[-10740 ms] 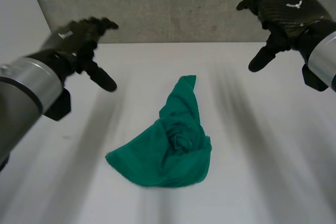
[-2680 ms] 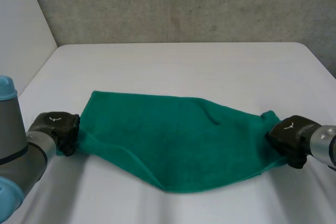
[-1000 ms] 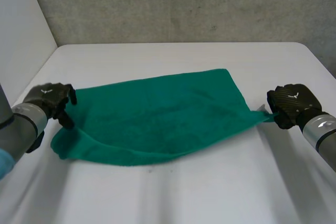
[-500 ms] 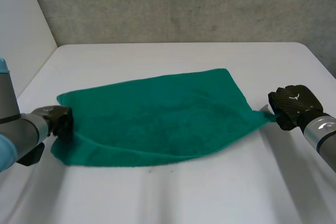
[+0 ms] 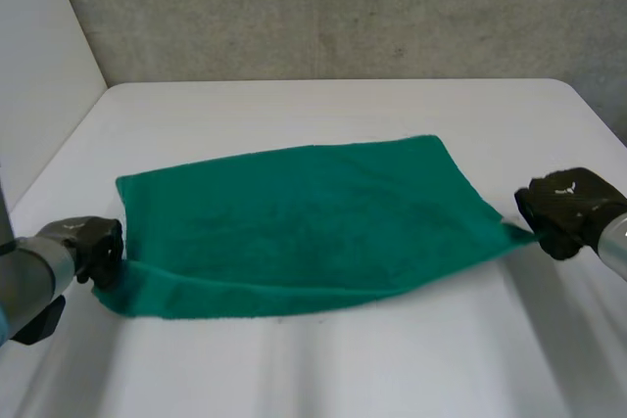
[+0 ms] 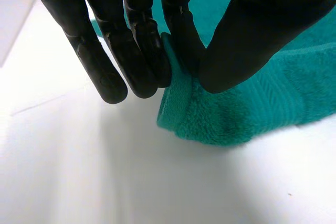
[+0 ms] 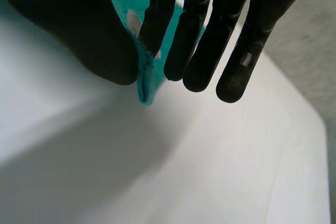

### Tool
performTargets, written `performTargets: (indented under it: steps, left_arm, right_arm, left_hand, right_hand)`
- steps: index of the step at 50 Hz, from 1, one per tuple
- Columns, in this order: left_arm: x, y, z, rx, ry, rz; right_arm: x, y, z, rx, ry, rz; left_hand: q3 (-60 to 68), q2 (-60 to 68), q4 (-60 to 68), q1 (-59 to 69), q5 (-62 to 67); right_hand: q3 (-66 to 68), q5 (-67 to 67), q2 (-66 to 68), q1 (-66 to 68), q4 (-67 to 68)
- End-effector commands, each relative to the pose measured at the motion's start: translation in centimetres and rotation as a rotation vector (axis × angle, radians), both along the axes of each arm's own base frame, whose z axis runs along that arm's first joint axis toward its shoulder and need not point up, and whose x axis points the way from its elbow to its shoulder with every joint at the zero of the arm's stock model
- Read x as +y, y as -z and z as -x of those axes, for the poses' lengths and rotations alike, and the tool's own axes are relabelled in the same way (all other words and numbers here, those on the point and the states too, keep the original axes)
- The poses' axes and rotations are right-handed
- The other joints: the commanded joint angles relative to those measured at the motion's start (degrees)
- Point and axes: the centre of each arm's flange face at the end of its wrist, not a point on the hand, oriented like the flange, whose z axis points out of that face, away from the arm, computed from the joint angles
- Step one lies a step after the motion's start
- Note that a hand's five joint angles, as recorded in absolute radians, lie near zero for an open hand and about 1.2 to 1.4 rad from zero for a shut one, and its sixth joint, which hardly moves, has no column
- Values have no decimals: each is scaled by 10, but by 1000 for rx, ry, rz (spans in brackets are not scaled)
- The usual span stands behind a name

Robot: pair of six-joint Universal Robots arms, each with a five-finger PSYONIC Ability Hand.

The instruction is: Fold the towel.

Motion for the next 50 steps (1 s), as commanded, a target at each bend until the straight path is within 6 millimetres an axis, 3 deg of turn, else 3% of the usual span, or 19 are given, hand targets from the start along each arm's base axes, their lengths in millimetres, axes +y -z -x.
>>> performTargets:
  steps: [1,8,10,15,16,17,19,21,24,27,29,31,34,36,41,45,50]
  left_arm:
    - [34,-39,-4,4,37,99]
    - [42,-35,-9,-20,63,75]
    - [34,-36,-10,-12,57,102]
    - [7,-25,-9,-4,51,160]
    - [0,-24,-8,-1,51,178]
    - [-21,-19,-6,1,46,231]
    - [-27,-19,-6,2,46,252]
    - [-48,-8,-2,4,48,272]
    - [-53,6,7,6,79,232]
    - [-46,10,17,14,109,207]
    - [-34,13,26,28,134,170]
    - [-25,15,30,33,143,132]
    - [-12,5,32,41,150,114]
    - [0,-20,31,54,150,150]
    - [15,-46,29,85,145,214]
    - [29,-54,32,100,162,235]
    - [53,-45,34,87,194,162]
  right_arm:
    - [40,-31,24,175,-38,-147]
    - [43,-39,30,236,-62,-103]
    - [39,-36,30,222,-55,-101]
    - [2,-16,21,129,-16,-71]
    - [-3,-15,18,113,-14,-62]
    - [-8,-14,14,101,-12,-52]
    - [-21,-10,7,77,12,-35]
    - [-28,-6,3,78,27,-37]
    - [-35,5,-4,105,38,-58]
    - [-34,13,-12,116,32,-66]
    - [-32,14,-15,115,27,-66]
    - [-28,20,-16,114,23,-74]
    - [-26,22,-16,114,23,-73]
    - [-19,21,-14,112,28,-48]
    - [-11,18,-12,108,34,-23]
    - [-5,20,-10,107,34,-16]
    - [-1,24,-11,95,19,-20]
  left_hand:
    - [117,116,116,136,140]
    - [117,116,116,136,140]
    - [117,116,116,136,140]
    - [117,116,116,136,140]
    - [117,116,116,136,140]
    - [117,116,116,136,140]
    - [117,116,116,136,140]
    - [117,116,116,136,140]
    - [117,116,116,136,140]
    - [117,116,116,136,140]
    - [-149,-150,-150,-130,-126]
    - [-227,-228,-228,-208,-204]
    - [-229,-230,-230,-210,-206]
    - [-232,-233,-233,-213,-210]
    - [-227,-228,-228,-208,-204]
    - [-225,-227,-227,-207,-203]
    - [-224,-225,-225,-205,-201]
  right_hand:
    - [121,130,125,237,117]
    - [121,130,125,237,117]
    - [121,130,125,237,117]
    - [121,130,125,237,117]
    - [121,130,125,237,117]
    - [121,130,125,237,117]
    - [121,130,125,237,117]
    - [121,130,125,237,117]
    - [121,130,125,237,117]
    - [121,130,125,237,117]
    - [121,130,125,237,117]
    - [121,130,125,237,117]
    - [121,130,125,237,117]
    - [121,130,125,237,117]
    - [121,130,125,237,117]
    - [121,130,125,237,117]
    - [121,130,125,237,117]
